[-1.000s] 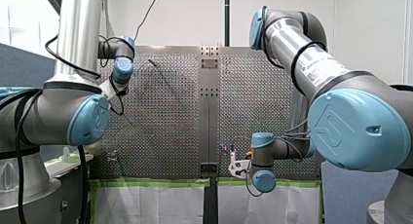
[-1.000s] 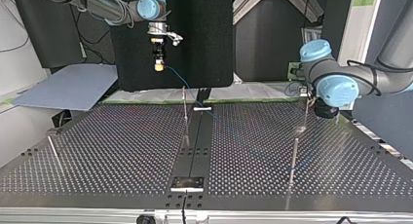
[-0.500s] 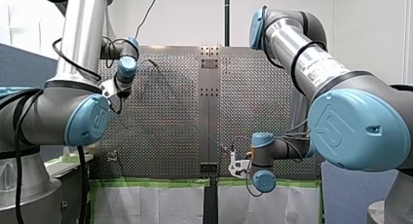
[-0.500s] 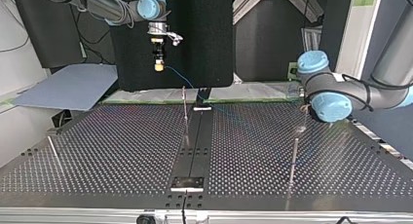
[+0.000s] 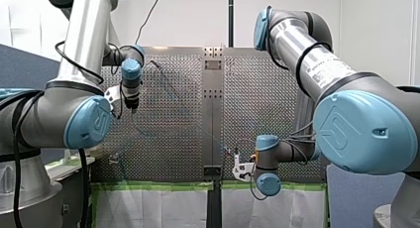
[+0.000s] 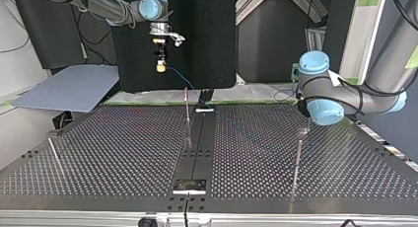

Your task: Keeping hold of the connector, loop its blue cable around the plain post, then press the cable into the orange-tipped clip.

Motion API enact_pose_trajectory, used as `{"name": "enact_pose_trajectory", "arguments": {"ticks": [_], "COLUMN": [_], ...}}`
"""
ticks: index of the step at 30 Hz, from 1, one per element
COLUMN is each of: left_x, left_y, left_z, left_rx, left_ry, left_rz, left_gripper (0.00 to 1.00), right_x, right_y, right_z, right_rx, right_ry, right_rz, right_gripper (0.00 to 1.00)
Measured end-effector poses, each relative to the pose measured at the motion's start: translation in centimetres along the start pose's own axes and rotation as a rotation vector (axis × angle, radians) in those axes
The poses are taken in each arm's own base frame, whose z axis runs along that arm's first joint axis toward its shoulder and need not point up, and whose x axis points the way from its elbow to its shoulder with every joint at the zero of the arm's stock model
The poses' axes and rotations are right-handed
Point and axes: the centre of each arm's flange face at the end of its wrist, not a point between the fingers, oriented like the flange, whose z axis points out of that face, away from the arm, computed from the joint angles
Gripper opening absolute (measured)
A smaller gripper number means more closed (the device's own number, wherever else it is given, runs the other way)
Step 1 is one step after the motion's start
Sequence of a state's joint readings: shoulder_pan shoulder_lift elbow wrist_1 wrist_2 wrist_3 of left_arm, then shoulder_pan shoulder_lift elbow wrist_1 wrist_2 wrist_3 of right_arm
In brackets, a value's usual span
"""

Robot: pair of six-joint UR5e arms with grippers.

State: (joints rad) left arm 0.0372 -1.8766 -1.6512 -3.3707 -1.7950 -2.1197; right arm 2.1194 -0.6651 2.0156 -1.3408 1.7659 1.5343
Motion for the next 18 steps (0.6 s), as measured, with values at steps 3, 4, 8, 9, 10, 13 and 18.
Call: {"name": "enact_pose_trajectory", "arguments": {"ticks": [3,4,8,9,10,13,18], "left_x": [0.1,0.1,0.1,0.2,0.2,0.8,1.8], "left_y": [0.2,0.2,0.2,0.2,0.2,0.3,0.6], "left_z": [-1.2,-1.6,-3.0,-3.3,-3.6,-4.0,-3.9], "left_rx": [0.021,0.033,0.081,0.092,0.107,0.141,0.189], "left_ry": [0.019,0.02,0.02,0.019,0.018,0.021,0.036], "left_rz": [-0.002,-0.012,-0.053,-0.063,-0.077,-0.109,-0.162], "left_gripper": [1.0,1.0,1.0,1.0,1.0,1.0,1.0], "right_x": [0.0,0.0,0.0,0.0,0.0,0.0,0.0], "right_y": [0.0,0.0,0.0,0.0,0.0,0.0,0.0], "right_z": [0.0,0.0,0.0,0.0,0.0,0.0,0.0], "right_rx": [0.0,0.0,0.0,0.0,0.0,0.0,0.0], "right_ry": [0.0,0.0,0.0,0.0,0.0,-0.001,-0.001], "right_rz": [0.0,0.0,0.0,0.0,0.0,0.0,0.0], "right_gripper": [0.0,0.0,0.0,0.0,0.0,0.0,0.0]}}
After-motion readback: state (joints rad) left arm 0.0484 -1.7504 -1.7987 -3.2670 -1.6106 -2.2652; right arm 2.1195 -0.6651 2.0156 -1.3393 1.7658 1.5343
